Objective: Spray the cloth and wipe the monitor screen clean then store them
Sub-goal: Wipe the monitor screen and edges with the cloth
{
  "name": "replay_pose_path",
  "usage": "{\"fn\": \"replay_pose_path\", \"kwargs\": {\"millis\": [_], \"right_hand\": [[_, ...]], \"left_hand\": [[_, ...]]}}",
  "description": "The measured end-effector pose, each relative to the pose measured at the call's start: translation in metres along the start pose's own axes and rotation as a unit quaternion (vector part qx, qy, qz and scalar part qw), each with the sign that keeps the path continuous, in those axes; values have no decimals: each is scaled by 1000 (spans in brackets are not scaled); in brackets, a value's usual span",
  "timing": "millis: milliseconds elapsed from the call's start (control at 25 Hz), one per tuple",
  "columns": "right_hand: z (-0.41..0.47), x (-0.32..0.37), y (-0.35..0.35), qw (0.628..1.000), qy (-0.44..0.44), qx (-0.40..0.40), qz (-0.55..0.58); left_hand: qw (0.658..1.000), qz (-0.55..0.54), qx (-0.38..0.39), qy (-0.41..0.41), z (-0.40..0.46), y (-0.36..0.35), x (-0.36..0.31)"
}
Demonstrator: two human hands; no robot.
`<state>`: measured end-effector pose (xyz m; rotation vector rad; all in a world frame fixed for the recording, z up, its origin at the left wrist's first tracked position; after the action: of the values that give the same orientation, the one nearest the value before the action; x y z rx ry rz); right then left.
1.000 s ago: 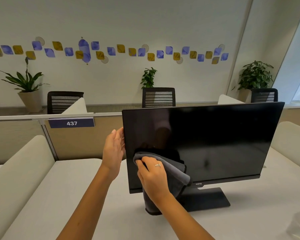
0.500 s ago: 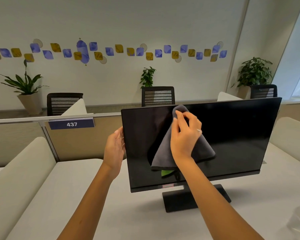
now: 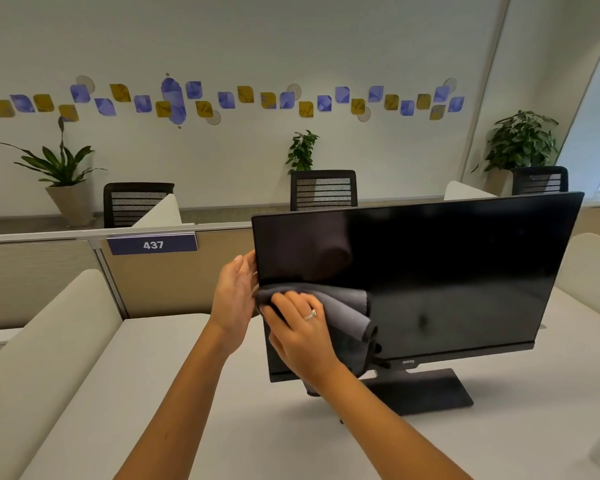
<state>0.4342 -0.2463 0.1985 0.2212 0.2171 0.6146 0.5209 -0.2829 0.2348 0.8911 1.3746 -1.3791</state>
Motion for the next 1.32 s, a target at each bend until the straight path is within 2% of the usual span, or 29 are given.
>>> {"fn": "replay_pose_path", "kwargs": {"millis": [160,240,400,560,640,720,800,880,1040,1160,1320], "right_hand": [[-70,2,-15,986,89,132,-43],[-92,-7,-12,980,105,159,-55],[-89,-50,16,991,13,98,-86],[-39,-110,52,968,-126,8,-216],[-8,-132,66,958,-216,-50,-181],[19,-138,68,956,-260,-91,-104],[41,-122,57,969,-222,-88,-69],[50,-96,40,986,-144,-52,-67],[23,-46,11,999,-28,4,-29],[-21,-16,-9,995,55,81,-10],[-86,2,-25,975,117,186,-29]], "left_hand": [[1000,17,-19,-5,0,0,2],[999,18,-23,-12,0,-1,1],[1000,-1,-26,-12,0,-3,-1],[999,7,-34,-3,1,-4,1],[999,11,-36,-4,1,-4,2],[999,15,-33,-9,1,-5,1],[999,20,-28,-9,0,-3,1],[999,28,-24,-6,-1,-1,1],[1000,23,-17,-11,-2,-1,-1],[999,26,-17,-13,-1,1,1],[998,45,-25,-18,-3,2,3]]}}
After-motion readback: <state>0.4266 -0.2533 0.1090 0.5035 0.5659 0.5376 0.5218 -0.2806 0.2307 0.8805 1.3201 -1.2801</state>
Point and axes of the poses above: each hand's wrist, its own z-axis towards the middle knuckle, its own y-axis out of the back of the hand, x = y × z, the point moved 8 cm from there along z, towards the middle knuckle, and after that the axes turned 13 degrees about -x, right-handed, at the moved point
